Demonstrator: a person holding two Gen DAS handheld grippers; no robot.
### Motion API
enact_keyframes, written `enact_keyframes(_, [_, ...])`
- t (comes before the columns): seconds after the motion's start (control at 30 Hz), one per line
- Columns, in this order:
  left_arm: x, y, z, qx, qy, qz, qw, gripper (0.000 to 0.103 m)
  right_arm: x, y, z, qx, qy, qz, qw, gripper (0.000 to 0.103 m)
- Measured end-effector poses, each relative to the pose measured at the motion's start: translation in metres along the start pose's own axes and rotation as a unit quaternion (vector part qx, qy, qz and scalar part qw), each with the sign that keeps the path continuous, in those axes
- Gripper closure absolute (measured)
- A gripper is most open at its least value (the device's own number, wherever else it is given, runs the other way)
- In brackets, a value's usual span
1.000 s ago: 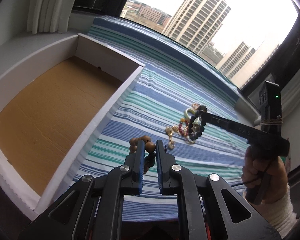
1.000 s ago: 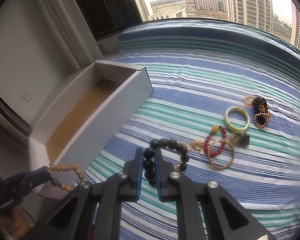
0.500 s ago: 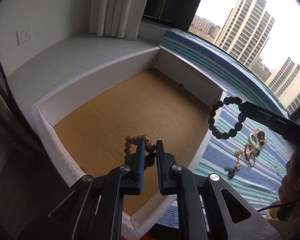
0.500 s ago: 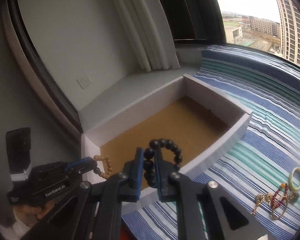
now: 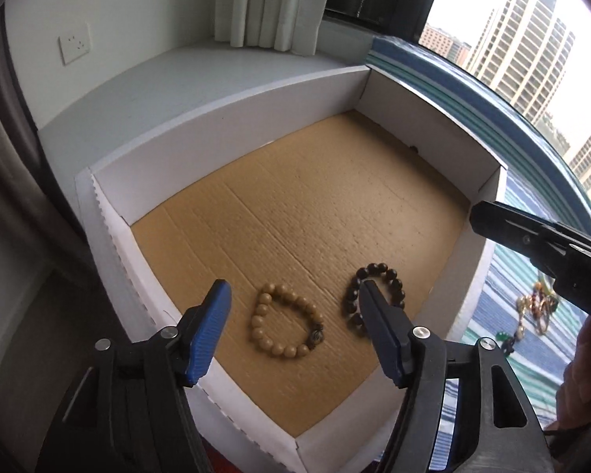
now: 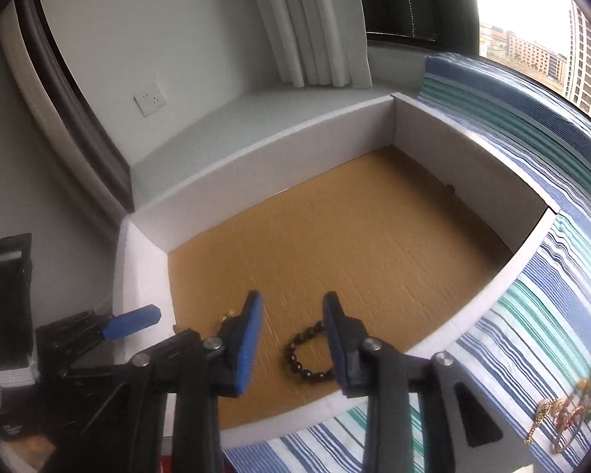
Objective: Organize jewelry
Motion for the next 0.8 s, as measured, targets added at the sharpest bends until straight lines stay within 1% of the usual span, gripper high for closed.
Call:
enact_keyframes(0.07, [-0.006,0.007,0.002,-0.009,0.000,-0.010,0.9999,0.032,-0.001,0.016,0.004,-0.016,0.001,-0.001,1.000,0.069])
enact_keyframes(0.13, [-0.017,0.015,0.000,-0.017,-0.005,-0.022,0.9996,0.029,-0.006,0.035,0.004,-0.034,0.002,-0.010,0.999,0.055])
enact_keyframes(0.17, [-0.026,0.020,-0.001,-0.023,-0.012,-0.028,0.9993,0.029,-0.009,0.044,0.002,-0.041,0.004,-0.017,0.999,0.053])
enact_keyframes(0.27, [-0.057,0.033,-0.006,-0.040,-0.043,-0.048,0.9971,0.023,-0.017,0.066,-0.010,-0.051,0.010,-0.043,0.998,0.052])
enact_keyframes(0.33, [-0.083,0.041,-0.012,-0.050,-0.069,-0.064,0.9943,0.019,-0.027,0.082,-0.020,-0.057,0.011,-0.064,0.996,0.052])
enact_keyframes(0.4, [-0.110,0.047,-0.019,-0.057,-0.094,-0.083,0.9905,0.015,-0.037,0.099,-0.033,-0.067,0.007,-0.080,0.995,0.051])
enact_keyframes(0.47, [-0.135,0.050,-0.027,-0.062,-0.115,-0.101,0.9862,0.011,-0.052,0.120,-0.048,-0.080,-0.001,-0.097,0.992,0.046])
enact_keyframes(0.5, [-0.147,0.050,-0.032,-0.062,-0.124,-0.107,0.9846,0.009,-0.061,0.131,-0.056,-0.088,-0.004,-0.111,0.990,0.041])
enact_keyframes(0.53, [-0.159,0.048,-0.038,-0.060,-0.132,-0.114,0.9828,0.008,-0.070,0.141,-0.065,-0.096,-0.006,-0.128,0.987,0.039])
enact_keyframes(0.6, [-0.183,0.045,-0.050,-0.053,-0.151,-0.128,0.9788,0.008,-0.090,0.161,-0.083,-0.107,-0.013,-0.159,0.981,0.039])
enact_keyframes(0.7, [-0.214,0.040,-0.071,-0.048,-0.180,-0.146,0.9717,0.008,-0.118,0.182,-0.115,-0.108,-0.032,-0.198,0.974,0.036])
enact_keyframes(0.8, [-0.236,0.036,-0.092,-0.042,-0.204,-0.153,0.9661,0.008,-0.144,0.197,-0.151,-0.096,-0.044,-0.240,0.965,0.034])
Point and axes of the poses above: each gripper's, at about its wrist camera, not at the fingertips, and y roughly against the way its jaws point, x to its left, z to its top, the point moved 10 cm from there along -y, roughly the way its jaws point, and after that the axes turned 3 degrees about -x, right-handed, at the moved point
